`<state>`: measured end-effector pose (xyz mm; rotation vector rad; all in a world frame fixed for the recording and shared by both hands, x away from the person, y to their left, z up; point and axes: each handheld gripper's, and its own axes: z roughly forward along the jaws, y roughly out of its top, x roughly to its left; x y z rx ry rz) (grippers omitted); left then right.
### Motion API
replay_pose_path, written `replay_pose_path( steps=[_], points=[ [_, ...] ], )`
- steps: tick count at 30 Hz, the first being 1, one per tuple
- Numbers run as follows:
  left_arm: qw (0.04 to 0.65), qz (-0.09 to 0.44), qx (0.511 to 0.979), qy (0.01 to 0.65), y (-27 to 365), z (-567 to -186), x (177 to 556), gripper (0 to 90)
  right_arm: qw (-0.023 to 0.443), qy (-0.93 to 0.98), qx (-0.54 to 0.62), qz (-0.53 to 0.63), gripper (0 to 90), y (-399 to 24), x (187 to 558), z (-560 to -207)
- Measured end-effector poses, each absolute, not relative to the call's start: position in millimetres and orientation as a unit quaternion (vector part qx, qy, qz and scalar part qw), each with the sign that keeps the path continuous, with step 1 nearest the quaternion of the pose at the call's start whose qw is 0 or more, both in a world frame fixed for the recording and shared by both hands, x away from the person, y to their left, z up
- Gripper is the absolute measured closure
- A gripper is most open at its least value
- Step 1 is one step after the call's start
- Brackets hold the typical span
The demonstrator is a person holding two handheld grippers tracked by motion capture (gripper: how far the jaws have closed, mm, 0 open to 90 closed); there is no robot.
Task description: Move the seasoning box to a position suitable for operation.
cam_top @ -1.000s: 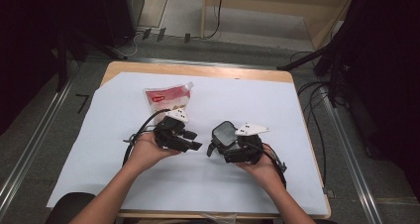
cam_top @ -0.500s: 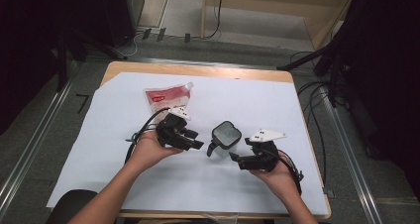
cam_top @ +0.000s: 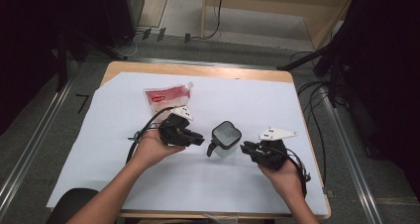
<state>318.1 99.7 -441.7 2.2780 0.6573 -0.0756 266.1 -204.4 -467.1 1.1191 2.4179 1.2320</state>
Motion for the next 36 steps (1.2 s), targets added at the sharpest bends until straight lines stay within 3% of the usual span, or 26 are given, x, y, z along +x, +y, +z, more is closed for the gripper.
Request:
replay_pose_path(
  steps=[4, 36],
  points=[
    [0.371, -0.039, 0.892, 0.255, 95.5, -445.8, 319.1, 90.0, 0.089, 0.822, 0.382, 0.413, 90.0, -202.2, 267.8, -467.8],
    [0.369, -0.042, 0.892, 0.258, 75.9, -460.2, 315.1, 90.0, 0.069, 0.812, 0.404, 0.416, 90.0, -196.4, 284.2, -473.4]
  ],
)
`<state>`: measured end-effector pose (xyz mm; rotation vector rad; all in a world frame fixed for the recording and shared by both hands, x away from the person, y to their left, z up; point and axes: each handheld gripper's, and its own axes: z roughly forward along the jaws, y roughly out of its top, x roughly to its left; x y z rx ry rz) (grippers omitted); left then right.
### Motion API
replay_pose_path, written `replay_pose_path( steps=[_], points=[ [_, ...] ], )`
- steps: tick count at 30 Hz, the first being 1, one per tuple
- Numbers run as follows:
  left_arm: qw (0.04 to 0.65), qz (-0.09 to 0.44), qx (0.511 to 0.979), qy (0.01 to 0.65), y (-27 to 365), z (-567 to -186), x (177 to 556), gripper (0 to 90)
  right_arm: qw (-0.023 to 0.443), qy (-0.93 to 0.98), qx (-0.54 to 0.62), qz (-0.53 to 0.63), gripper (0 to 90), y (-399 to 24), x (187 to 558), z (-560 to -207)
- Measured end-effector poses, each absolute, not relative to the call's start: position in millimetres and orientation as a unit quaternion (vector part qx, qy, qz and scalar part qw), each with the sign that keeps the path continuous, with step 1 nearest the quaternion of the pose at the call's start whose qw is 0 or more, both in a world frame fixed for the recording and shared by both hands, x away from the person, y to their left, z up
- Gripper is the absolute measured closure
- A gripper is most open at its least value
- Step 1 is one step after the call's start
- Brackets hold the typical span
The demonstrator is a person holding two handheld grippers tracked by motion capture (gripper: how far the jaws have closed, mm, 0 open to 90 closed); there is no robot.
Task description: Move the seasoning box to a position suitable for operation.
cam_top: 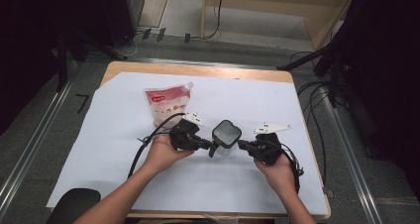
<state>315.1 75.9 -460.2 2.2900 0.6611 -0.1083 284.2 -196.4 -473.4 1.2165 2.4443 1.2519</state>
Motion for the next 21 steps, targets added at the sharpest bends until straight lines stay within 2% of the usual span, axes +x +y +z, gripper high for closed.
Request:
replay_pose_path(
  steps=[9, 15, 21],
  points=[
    [0.369, -0.041, 0.892, 0.257, 69.3, -463.2, 310.1, 90.0, 0.071, 0.802, 0.419, 0.419, 90.0, -197.5, 292.6, -474.8],
    [0.381, -0.039, 0.887, 0.258, 64.9, -462.1, 310.5, 90.0, 0.094, 0.805, 0.414, 0.414, 90.0, -194.9, 298.0, -475.2],
    [0.392, -0.042, 0.88, 0.266, 61.4, -461.9, 312.3, 90.0, 0.086, 0.802, 0.423, 0.413, 90.0, -195.1, 302.7, -474.9]
  ],
)
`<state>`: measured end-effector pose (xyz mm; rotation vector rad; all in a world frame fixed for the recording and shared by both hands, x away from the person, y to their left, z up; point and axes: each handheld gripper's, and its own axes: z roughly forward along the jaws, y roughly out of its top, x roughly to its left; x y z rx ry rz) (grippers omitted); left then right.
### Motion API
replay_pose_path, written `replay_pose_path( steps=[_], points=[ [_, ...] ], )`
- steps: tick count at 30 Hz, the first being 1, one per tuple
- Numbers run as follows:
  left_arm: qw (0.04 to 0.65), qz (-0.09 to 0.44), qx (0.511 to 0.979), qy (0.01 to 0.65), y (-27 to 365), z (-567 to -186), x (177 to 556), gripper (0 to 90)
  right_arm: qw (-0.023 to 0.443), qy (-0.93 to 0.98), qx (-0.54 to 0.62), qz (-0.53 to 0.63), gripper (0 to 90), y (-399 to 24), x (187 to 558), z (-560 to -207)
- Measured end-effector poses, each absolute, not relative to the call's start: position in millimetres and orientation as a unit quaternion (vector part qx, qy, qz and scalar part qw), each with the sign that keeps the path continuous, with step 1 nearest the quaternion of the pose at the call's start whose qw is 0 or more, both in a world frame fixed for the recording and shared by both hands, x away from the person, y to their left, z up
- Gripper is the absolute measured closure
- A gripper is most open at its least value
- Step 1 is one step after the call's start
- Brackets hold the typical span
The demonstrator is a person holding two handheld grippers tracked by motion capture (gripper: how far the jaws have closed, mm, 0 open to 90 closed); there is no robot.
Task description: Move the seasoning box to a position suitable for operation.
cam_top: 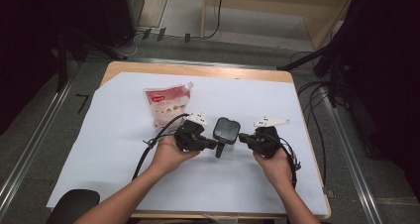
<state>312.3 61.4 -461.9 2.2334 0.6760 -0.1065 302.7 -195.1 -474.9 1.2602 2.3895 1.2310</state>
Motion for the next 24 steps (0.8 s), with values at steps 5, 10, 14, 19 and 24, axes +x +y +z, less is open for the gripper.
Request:
replay_pose_path(
  steps=[5, 10, 14, 19, 24],
  points=[
    [0.383, -0.041, 0.886, 0.257, 53.0, -460.3, 311.8, 90.0, 0.089, 0.798, 0.429, 0.413, 90.0, -192.8, 313.3, -476.1],
    [0.375, -0.037, 0.892, 0.251, 45.5, -458.2, 313.3, 90.0, 0.09, 0.797, 0.429, 0.416, 90.0, -191.1, 319.6, -477.7],
    [0.374, -0.054, 0.893, 0.245, 43.8, -461.8, 314.3, 90.0, 0.084, 0.797, 0.43, 0.416, 90.0, -192.8, 321.0, -477.9],
    [0.379, -0.053, 0.89, 0.248, 52.7, -453.7, 310.2, 88.8, 0.083, 0.793, 0.432, 0.422, 90.0, -197.6, 313.0, -469.6],
    [0.385, -0.064, 0.887, 0.247, 61.7, -448.8, 310.7, 85.1, 0.084, 0.791, 0.428, 0.429, 90.0, -202.7, 299.9, -462.4]
  ],
)
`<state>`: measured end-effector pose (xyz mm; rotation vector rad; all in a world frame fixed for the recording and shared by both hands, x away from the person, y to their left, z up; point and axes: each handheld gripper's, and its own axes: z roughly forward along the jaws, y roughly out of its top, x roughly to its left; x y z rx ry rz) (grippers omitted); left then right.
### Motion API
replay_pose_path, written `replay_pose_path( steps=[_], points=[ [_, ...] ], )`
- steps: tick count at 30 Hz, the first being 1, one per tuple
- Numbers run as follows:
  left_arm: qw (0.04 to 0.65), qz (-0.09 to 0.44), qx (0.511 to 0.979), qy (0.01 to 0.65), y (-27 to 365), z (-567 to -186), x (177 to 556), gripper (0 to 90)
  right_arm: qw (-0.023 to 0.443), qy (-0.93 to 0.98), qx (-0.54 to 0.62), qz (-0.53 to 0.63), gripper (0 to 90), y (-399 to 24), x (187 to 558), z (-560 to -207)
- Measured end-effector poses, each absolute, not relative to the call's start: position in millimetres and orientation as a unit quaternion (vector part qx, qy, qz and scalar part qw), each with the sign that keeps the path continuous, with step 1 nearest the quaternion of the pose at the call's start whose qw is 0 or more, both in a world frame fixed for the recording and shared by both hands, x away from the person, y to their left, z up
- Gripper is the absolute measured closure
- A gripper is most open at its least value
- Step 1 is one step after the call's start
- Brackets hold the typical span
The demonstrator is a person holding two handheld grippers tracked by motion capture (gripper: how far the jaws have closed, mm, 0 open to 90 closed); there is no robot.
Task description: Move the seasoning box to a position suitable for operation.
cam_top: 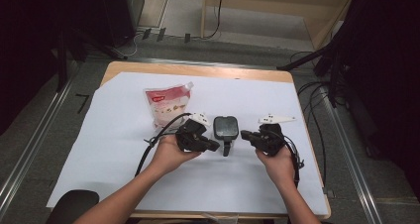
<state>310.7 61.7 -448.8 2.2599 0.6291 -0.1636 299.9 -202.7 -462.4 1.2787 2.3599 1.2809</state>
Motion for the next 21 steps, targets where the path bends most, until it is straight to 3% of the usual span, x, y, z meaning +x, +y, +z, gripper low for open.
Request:
replay_pose_path(
  steps=[4, 8, 21],
  points=[
    [0.379, -0.089, 0.89, 0.236, 63.9, -448.6, 311.8, 67.8, 0.087, 0.796, 0.419, 0.429, 90.0, -202.3, 284.8, -456.6],
    [0.368, -0.081, 0.899, 0.223, 67.5, -448.8, 311.3, 58.5, 0.093, 0.796, 0.409, 0.437, 90.0, -200.8, 272.7, -449.5],
    [0.375, -0.06, 0.897, 0.226, 83.3, -445.6, 317.3, 44.9, 0.064, 0.813, 0.384, 0.433, 90.0, -167.7, 258.1, -461.3]
  ],
)
